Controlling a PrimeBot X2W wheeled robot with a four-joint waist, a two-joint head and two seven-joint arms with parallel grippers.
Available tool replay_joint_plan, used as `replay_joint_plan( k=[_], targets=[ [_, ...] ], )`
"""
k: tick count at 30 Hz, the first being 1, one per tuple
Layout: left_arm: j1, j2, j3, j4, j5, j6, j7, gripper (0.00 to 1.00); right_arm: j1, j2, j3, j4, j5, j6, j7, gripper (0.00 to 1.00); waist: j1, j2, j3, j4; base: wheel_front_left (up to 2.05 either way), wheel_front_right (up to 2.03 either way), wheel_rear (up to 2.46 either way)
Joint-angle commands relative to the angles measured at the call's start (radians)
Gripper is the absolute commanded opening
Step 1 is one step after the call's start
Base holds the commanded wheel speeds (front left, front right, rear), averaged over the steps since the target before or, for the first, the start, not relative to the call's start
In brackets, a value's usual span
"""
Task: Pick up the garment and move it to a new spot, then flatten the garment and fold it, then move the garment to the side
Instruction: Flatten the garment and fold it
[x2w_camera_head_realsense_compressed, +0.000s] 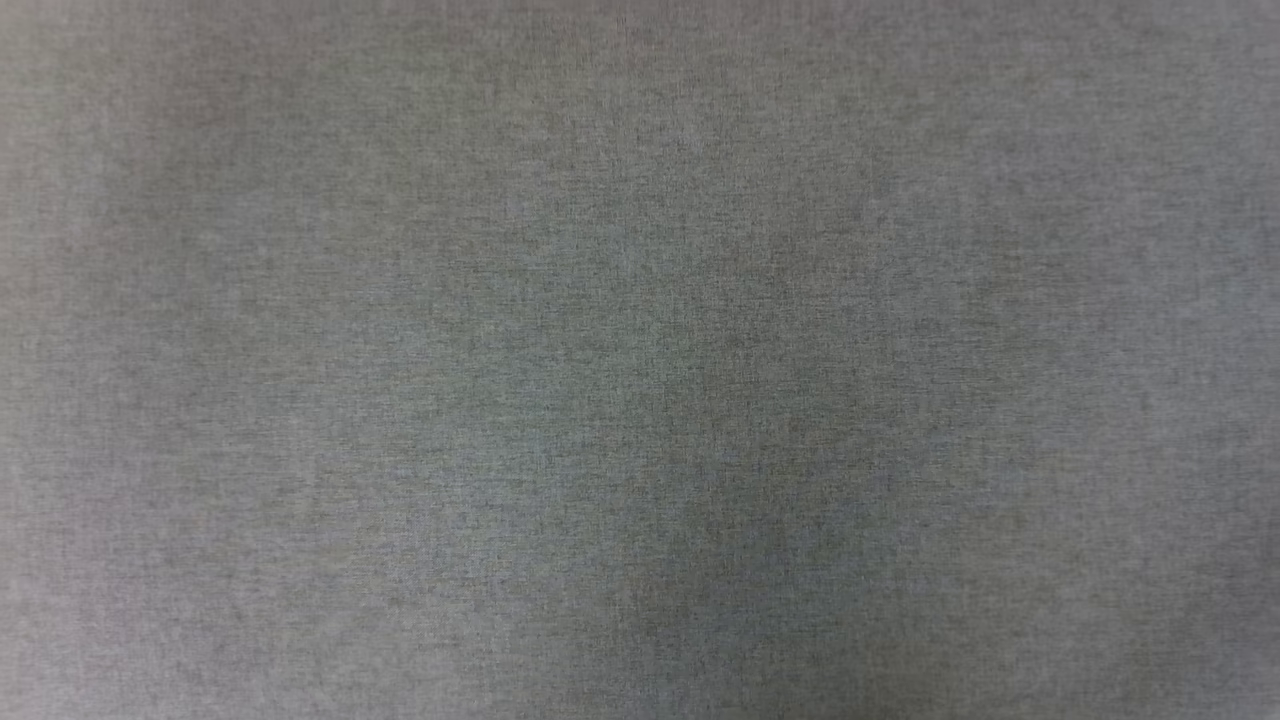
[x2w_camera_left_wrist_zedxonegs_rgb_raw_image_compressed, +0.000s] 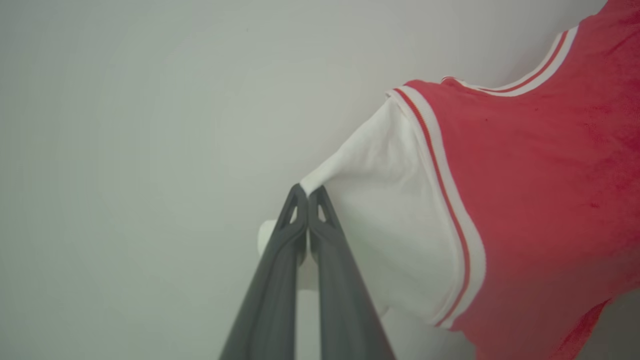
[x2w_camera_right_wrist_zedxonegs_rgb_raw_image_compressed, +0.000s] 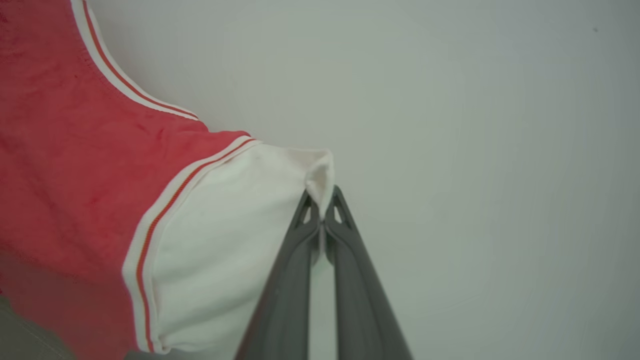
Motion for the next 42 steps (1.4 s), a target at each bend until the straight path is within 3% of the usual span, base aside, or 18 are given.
replay_joint_plan(
  k=[1, 10, 16, 23, 29, 42],
  targets=[
    [0.031, 0.002, -0.015, 0.02, -0.006, -0.001, -0.014, 0.0, 0.019, 0.011, 0.015, 0.022, 0.018, -0.001, -0.021, 0.0, -0.0002, -0.0001, 0.012, 0.002, 0.0, 0.0, 0.0],
    [0.264, 0.032, -0.081, 0.047, -0.113, -0.003, -0.143, 0.0, 0.217, 0.054, 0.11, 0.114, 0.104, -0.001, -0.157, 0.0, -0.0002, -0.0001, -0.004, 0.001, 0.0, 0.0, 0.0],
    [0.56, 0.047, -0.098, 0.012, -0.205, 0.006, -0.253, 0.0, 0.447, 0.051, 0.164, 0.111, 0.183, -0.001, -0.251, 0.0, -0.0002, -0.0001, -0.065, 0.007, 0.0, 0.0, 0.0],
    [0.885, 0.077, -0.122, -0.087, -0.278, 0.076, -0.324, 0.0, 0.706, 0.006, 0.198, 0.044, 0.228, -0.001, -0.319, 0.0, -0.0002, -0.0001, -0.156, 0.016, 0.0, 0.0, 0.0],
    [1.16, 0.151, -0.141, -0.226, -0.354, 0.16, -0.346, 0.0, 0.929, -0.037, 0.196, -0.043, 0.256, -0.001, -0.342, 0.0, -0.0002, -0.0001, -0.242, 0.012, 0.0, 0.0, 0.0],
    [1.588, 0.29, -0.201, -0.434, -0.492, 0.3, -0.346, 0.0, 1.409, -0.129, 0.075, -0.196, 0.257, -0.001, -0.281, 0.0, -0.0002, -0.0001, -0.42, 0.004, 0.0, 0.0, 0.0]
  ],
)
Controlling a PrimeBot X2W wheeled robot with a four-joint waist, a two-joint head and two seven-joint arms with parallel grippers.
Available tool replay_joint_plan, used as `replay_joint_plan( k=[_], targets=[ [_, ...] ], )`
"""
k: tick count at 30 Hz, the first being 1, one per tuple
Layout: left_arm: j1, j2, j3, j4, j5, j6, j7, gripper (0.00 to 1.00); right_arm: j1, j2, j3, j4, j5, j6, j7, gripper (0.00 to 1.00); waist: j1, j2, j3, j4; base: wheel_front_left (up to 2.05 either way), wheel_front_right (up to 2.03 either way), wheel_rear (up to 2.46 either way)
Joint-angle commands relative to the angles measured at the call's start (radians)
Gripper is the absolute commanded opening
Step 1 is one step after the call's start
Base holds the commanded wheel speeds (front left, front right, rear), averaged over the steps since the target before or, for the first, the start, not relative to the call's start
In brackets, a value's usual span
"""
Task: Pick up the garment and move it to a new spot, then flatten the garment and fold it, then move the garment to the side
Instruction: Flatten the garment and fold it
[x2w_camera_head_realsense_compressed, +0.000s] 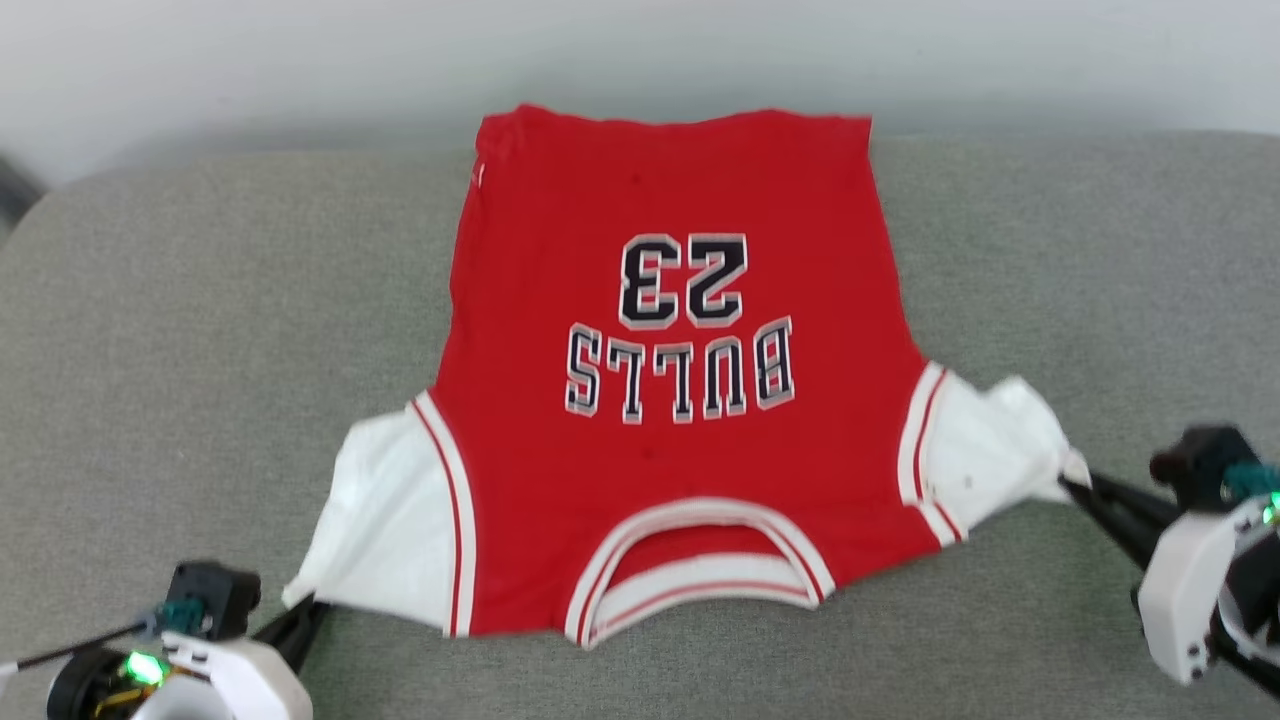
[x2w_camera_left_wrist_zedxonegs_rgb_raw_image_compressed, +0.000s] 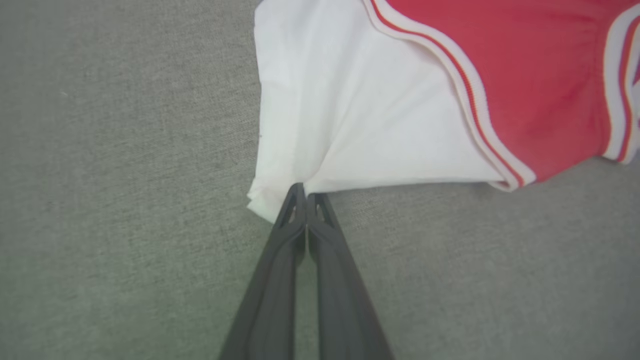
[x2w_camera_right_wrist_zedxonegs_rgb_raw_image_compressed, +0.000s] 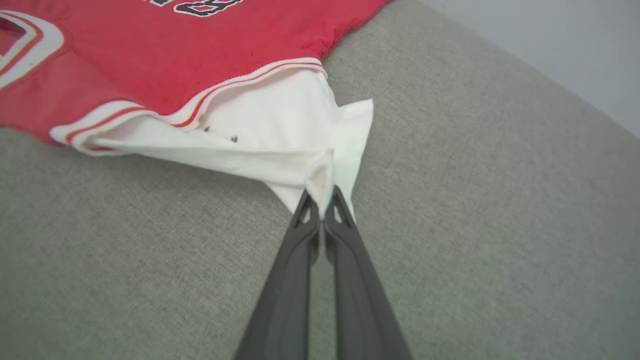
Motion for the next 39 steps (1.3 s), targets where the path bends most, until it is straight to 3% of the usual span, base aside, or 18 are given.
replay_joint_plan(
  k=[1, 12, 21, 22, 23, 24, 27, 33, 39],
  targets=[
    [0.031, 0.015, -0.009, -0.01, -0.007, 0.012, 0.005, 0.0, 0.046, -0.014, -0.013, -0.013, -0.005, -0.001, 0.009, 0.0, 0.0002, 0.0, -0.034, -0.001, 0.0, 0.0, 0.0],
    [0.245, 0.081, -0.073, -0.163, -0.077, 0.106, 0.027, 0.0, 0.445, -0.104, -0.198, -0.181, 0.019, -0.002, 0.145, 0.0, 0.0002, 0.0, -0.119, 0.004, 0.0, 0.0, 0.0],
    [0.29, 0.072, -0.099, -0.198, -0.077, 0.141, 0.034, 0.0, 0.684, -0.091, -0.369, -0.288, -0.003, -0.002, 0.259, 0.0, 0.0002, 0.0, -0.126, 0.015, 0.0, 0.0, 0.0],
    [0.285, 0.068, -0.098, -0.2, -0.075, 0.141, 0.031, 0.0, 0.692, -0.086, -0.384, -0.303, -0.01, -0.001, 0.268, 0.23, 0.0002, 0.0, -0.124, 0.016, 0.0, 0.0, 0.0],
    [0.28, 0.065, -0.095, -0.203, -0.073, 0.142, 0.027, 0.0, 0.69, -0.081, -0.41, -0.314, -0.021, -0.002, 0.269, 0.53, 0.0002, 0.0, -0.121, 0.016, 0.0, 0.0, 0.0],
    [0.274, 0.059, -0.09, -0.207, -0.072, 0.141, 0.023, 0.0, 0.682, -0.082, -0.437, -0.323, -0.037, -0.002, 0.268, 1.0, 0.0002, 0.0, -0.118, 0.016, 0.0, 0.0, 0.0],
    [0.254, 0.051, -0.086, -0.217, -0.058, 0.145, 0.017, 0.0, 0.653, -0.085, -0.51, -0.363, -0.066, -0.001, 0.285, 1.0, 0.0002, 0.0, -0.106, 0.023, 0.0, 0.0, 0.0],
    [0.207, 0.052, -0.072, -0.264, -0.011, 0.174, 0.006, 0.0, 0.551, -0.164, -0.688, -0.472, -0.062, -0.001, 0.374, 1.0, 0.0002, 0.0, -0.062, 0.059, 0.0, 0.0, 0.0],
    [0.142, 0.051, -0.065, -0.334, 0.053, 0.208, 0.008, 0.0, 0.369, -0.288, -0.77, -0.548, 0.06, -0.001, 0.601, 1.0, 0.0002, 0.0, 0.026, 0.121, 0.0, 0.0, 0.0]
  ],
)
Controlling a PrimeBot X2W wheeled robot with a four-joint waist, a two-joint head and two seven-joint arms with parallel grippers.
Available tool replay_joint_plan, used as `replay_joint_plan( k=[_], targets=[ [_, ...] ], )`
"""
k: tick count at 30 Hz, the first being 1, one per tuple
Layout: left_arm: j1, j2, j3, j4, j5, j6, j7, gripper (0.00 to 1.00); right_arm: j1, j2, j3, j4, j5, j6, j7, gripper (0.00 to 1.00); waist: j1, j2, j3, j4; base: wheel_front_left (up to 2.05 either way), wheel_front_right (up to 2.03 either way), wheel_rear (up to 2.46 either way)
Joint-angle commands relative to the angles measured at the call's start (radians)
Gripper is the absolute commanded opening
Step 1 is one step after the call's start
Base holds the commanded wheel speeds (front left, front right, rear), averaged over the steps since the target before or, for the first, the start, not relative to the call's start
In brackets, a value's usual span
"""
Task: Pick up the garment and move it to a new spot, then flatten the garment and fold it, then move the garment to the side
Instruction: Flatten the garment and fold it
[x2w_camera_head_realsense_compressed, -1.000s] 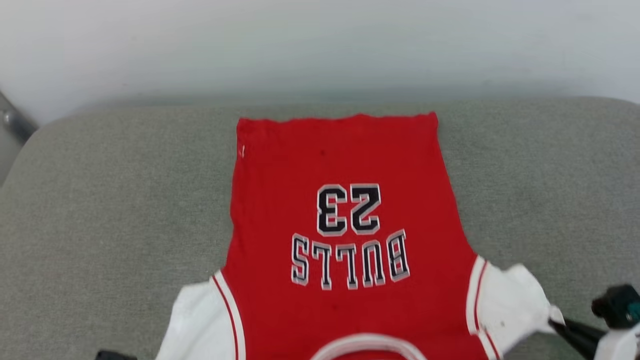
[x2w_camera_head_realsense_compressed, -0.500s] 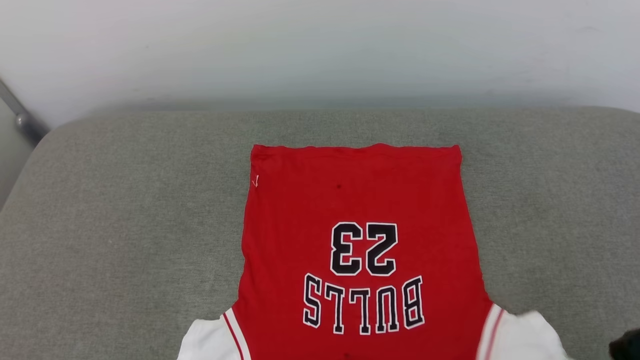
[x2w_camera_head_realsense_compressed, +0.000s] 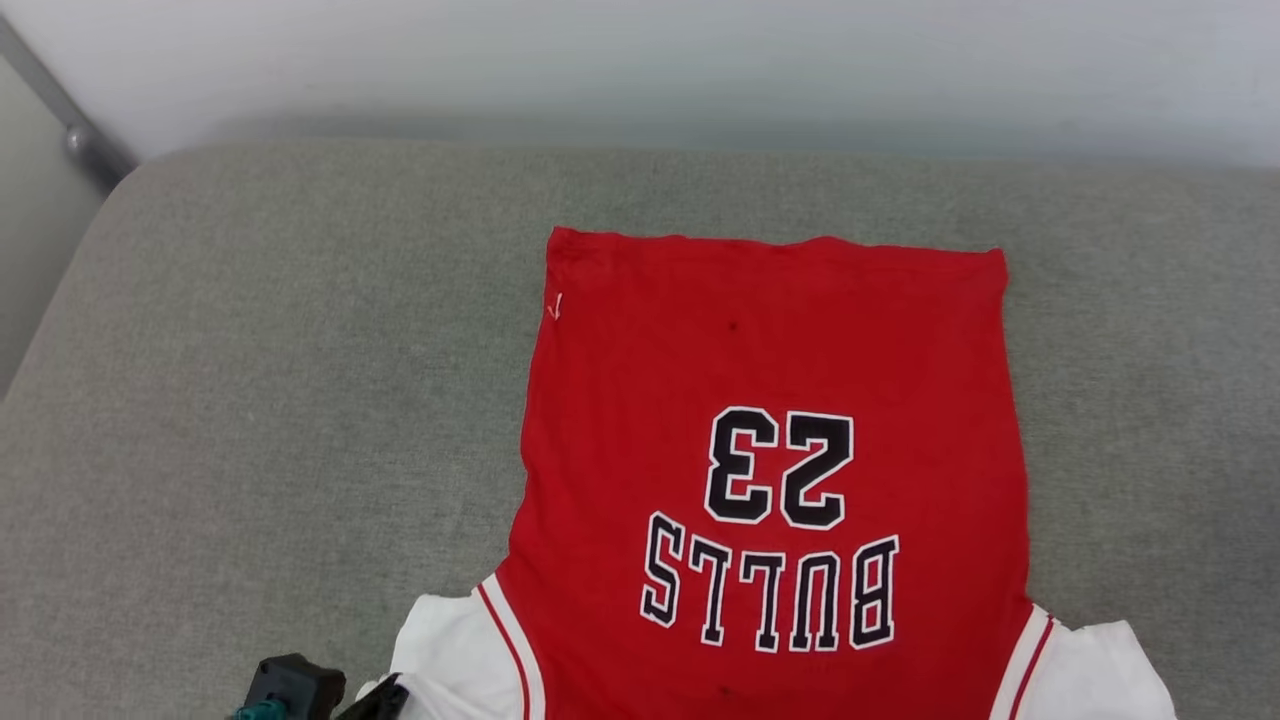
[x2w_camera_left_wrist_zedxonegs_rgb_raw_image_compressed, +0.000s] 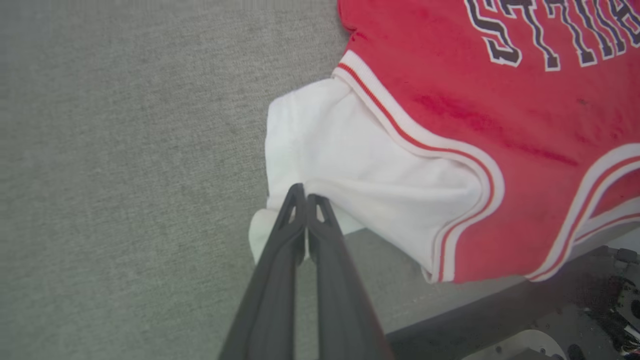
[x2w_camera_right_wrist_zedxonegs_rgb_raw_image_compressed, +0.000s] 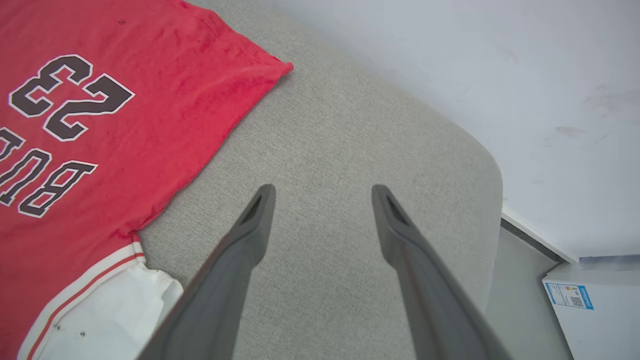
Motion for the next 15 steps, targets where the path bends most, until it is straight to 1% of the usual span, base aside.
replay_joint_plan(
  k=[1, 4, 6, 7, 8, 11, 15],
  targets=[
    [-0.025, -0.002, 0.004, -0.016, 0.018, 0.008, 0.001, 0.0, -0.061, -0.03, 0.001, -0.014, 0.034, -0.001, 0.068, 1.0, 0.0, 0.0, 0.063, 0.046, 0.0, 0.0, 0.0],
    [-0.06, -0.01, 0.007, -0.037, 0.049, 0.017, 0.001, 0.0, -0.19, -0.074, 0.032, -0.031, 0.088, -0.001, 0.233, 1.0, 0.0, 0.0, 0.125, 0.078, 0.0, 0.0, 0.0],
    [-0.084, -0.02, 0.007, -0.048, 0.071, 0.017, 0.001, 0.0, -0.288, -0.072, 0.054, -0.027, 0.122, -0.001, 0.355, 1.0, 0.0, 0.0, 0.167, 0.102, 0.0, 0.0, 0.0],
    [-0.084, -0.02, 0.007, -0.048, 0.071, 0.017, 0.001, 0.0, -0.288, -0.072, 0.054, -0.027, 0.122, -0.001, 0.355, 1.0, 0.0, 0.0, 0.167, 0.102, 0.0, 0.0, 0.0],
    [-0.093, -0.024, 0.008, -0.053, 0.08, 0.018, 0.0, 0.0, -0.332, -0.067, 0.069, -0.021, 0.129, -0.001, 0.414, 1.0, 0.0, 0.0, 0.186, 0.112, 0.0, 0.0, 0.0],
    [-0.128, -0.039, 0.009, -0.06, 0.105, 0.015, -0.001, 0.0, -0.472, -0.037, 0.104, 0.018, 0.117, -0.001, 0.584, 1.0, 0.0, 0.0, 0.242, 0.145, 0.0, 0.0, 0.0],
    [-0.164, -0.066, 0.008, -0.064, 0.132, 0.008, -0.003, 0.0, -0.641, 0.053, 0.139, 0.099, 0.055, -0.001, 0.734, 1.0, 0.0, 0.0, 0.309, 0.182, 0.0, 0.0, 0.0]
  ],
)
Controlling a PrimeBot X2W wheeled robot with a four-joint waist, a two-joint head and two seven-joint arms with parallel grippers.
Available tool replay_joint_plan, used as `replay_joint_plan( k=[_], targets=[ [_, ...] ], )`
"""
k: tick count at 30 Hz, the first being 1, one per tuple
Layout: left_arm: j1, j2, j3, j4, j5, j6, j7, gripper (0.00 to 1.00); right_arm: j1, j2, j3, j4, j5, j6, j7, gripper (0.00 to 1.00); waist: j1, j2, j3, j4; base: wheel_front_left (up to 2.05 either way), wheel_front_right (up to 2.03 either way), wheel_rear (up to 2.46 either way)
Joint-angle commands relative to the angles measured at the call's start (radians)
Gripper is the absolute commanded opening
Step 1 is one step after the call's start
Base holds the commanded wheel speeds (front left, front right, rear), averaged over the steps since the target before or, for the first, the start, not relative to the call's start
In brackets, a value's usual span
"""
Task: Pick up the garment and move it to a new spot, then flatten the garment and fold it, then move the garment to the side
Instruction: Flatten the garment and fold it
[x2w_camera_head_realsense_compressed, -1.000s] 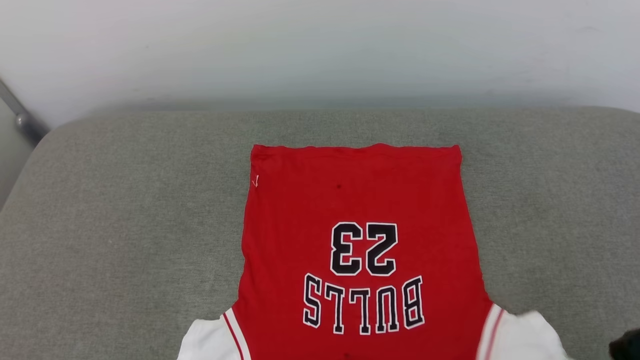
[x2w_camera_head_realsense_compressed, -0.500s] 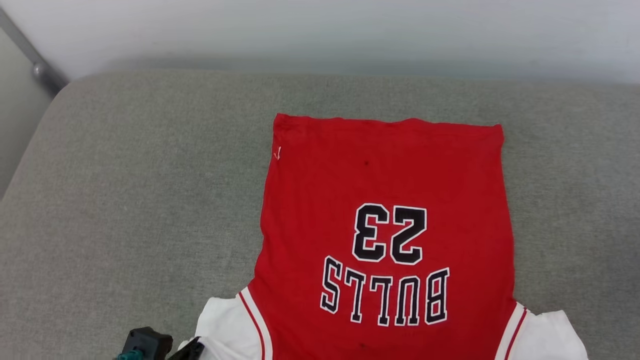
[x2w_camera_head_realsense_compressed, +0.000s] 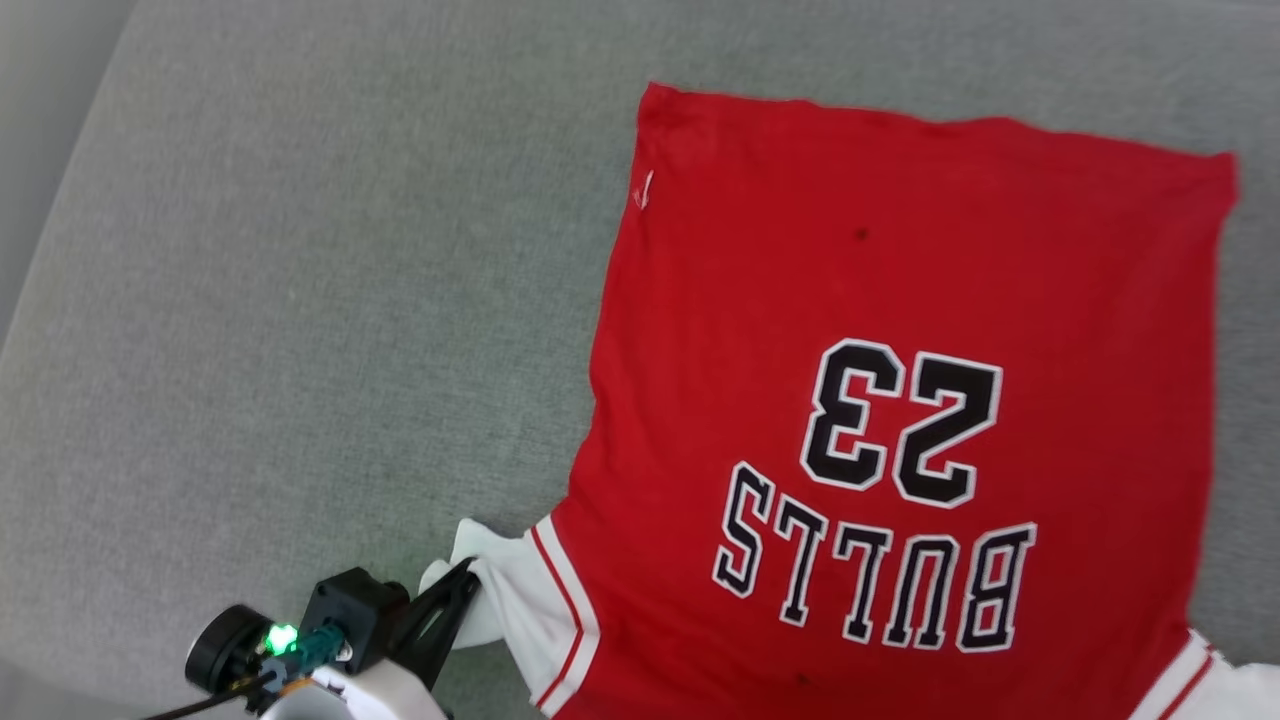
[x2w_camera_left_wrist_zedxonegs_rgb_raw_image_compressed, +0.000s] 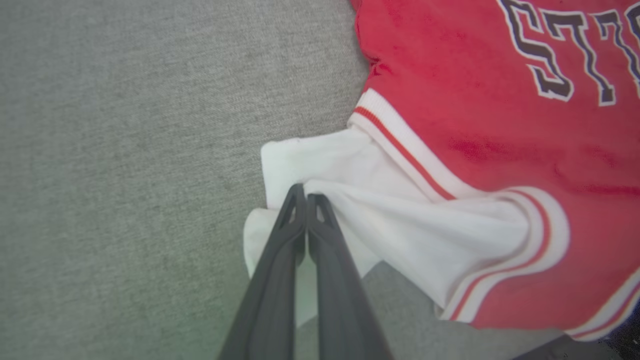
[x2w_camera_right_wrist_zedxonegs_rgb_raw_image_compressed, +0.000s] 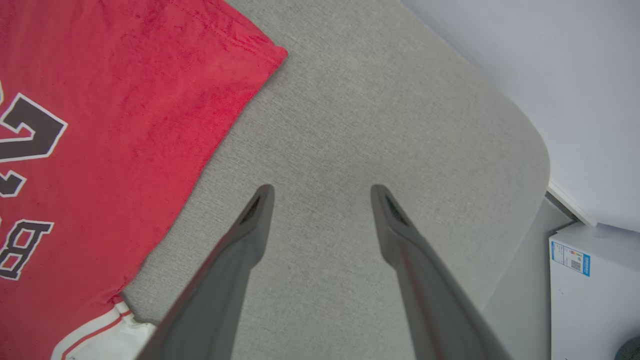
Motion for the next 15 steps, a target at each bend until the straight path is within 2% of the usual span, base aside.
replay_joint_plan(
  k=[1, 6, 11, 15],
  targets=[
    [-0.02, -0.004, 0.006, -0.002, 0.007, 0.0, -0.006, 0.0, -0.022, 0.018, 0.002, 0.014, -0.006, -0.001, 0.01, 1.0, -0.0002, -0.0001, 0.065, 0.051, 0.0, 0.0, 0.0],
    [-0.049, -0.035, 0.008, 0.005, 0.028, -0.004, -0.015, 0.0, -0.126, 0.118, 0.002, 0.113, -0.087, -0.001, 0.071, 1.0, -0.0002, -0.0001, 0.134, 0.091, 0.0, 0.0, 0.0],
    [-0.063, -0.059, 0.004, 0.021, 0.039, -0.006, -0.02, 0.0, -0.129, 0.169, 0.002, 0.17, -0.136, -0.001, 0.067, 1.0, -0.0002, -0.0001, 0.176, 0.116, 0.0, 0.0, 0.0],
    [-0.064, -0.072, 0.005, 0.033, 0.043, -0.006, -0.026, 0.0, -0.079, 0.183, 0.026, 0.201, -0.159, -0.001, 0.07, 1.0, -0.0002, -0.0001, 0.191, 0.122, 0.0, 0.0, 0.0]
  ],
)
